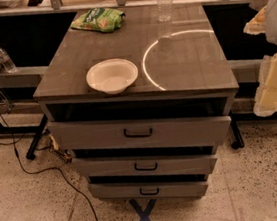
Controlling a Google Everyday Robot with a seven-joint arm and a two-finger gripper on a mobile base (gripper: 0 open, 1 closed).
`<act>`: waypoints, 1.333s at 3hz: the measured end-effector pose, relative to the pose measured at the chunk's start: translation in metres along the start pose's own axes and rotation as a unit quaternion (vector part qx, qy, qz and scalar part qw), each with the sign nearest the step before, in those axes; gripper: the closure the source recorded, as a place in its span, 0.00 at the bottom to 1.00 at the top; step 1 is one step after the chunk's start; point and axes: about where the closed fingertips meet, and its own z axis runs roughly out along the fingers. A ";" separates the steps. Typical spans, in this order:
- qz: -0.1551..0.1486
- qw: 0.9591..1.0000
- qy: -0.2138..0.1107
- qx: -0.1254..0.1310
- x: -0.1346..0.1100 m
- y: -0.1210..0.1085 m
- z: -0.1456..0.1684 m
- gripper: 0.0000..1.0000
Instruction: Open bottom drawer
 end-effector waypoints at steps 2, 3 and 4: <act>0.019 1.000 -0.007 -0.012 0.010 0.012 0.017 0.00; 0.043 0.998 -0.032 -0.028 0.036 0.053 0.053 0.00; 0.038 0.997 -0.050 -0.042 0.046 0.084 0.096 0.00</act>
Offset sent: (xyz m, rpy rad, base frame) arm -0.0217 -0.0114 -0.0585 0.0740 0.0824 -0.0689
